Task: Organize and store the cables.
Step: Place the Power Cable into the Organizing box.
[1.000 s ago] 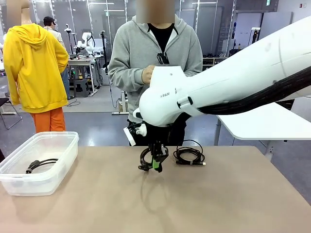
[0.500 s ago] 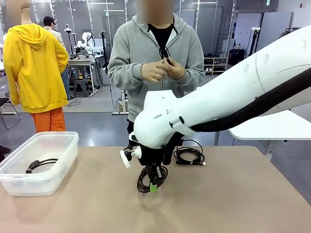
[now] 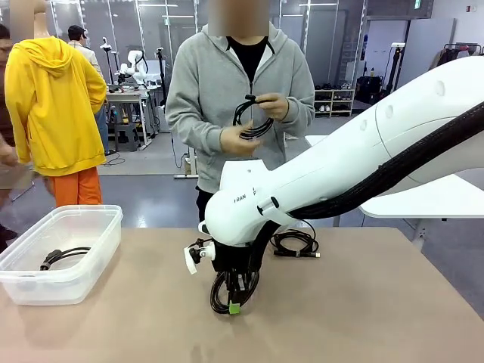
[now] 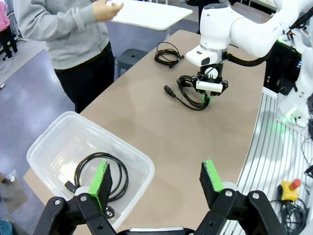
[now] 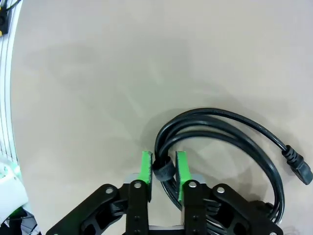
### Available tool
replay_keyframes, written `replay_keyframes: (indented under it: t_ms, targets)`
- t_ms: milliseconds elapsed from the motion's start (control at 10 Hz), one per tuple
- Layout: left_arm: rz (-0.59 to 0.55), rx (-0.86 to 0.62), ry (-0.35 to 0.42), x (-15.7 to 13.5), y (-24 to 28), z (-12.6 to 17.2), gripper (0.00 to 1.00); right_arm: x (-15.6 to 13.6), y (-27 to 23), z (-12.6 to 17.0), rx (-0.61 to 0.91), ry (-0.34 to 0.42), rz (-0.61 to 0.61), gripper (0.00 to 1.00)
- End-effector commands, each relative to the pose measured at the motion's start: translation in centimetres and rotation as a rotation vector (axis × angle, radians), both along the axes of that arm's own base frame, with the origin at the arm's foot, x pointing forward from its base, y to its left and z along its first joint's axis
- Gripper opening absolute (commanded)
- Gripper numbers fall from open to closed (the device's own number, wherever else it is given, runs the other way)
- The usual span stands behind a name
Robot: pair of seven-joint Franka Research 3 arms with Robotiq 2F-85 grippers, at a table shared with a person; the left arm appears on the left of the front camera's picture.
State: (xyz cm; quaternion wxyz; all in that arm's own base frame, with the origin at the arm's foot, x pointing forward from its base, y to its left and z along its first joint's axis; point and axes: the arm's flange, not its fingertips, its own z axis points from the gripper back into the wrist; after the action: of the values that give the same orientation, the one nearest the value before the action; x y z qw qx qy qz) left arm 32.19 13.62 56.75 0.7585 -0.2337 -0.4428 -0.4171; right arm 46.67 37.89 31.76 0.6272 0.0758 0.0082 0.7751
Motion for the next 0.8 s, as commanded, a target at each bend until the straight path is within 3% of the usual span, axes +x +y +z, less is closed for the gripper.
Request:
replay_keyframes:
  t_ms: [0, 200, 300, 700]
  targets:
    - [-0.02, -0.012, -0.022, 0.2, 0.1, 0.1, 0.92, -0.8, -0.5, 0.4, 0.011, -0.039, -0.035, 0.55]
    - [-0.02, -0.012, -0.022, 0.2, 0.1, 0.1, 0.92, -0.8, -0.8, 1.0, 0.014, -0.049, -0.029, 0.88]
    - [-0.02, -0.012, -0.022, 0.2, 0.1, 0.1, 0.92, -0.9, -1.0, 1.3, 0.023, -0.053, -0.034, 1.0]
    - [-0.02, -0.012, -0.022, 0.2, 0.1, 0.1, 0.92, -1.1, -6.2, 6.3, 0.071, -0.147, -0.136, 1.0]
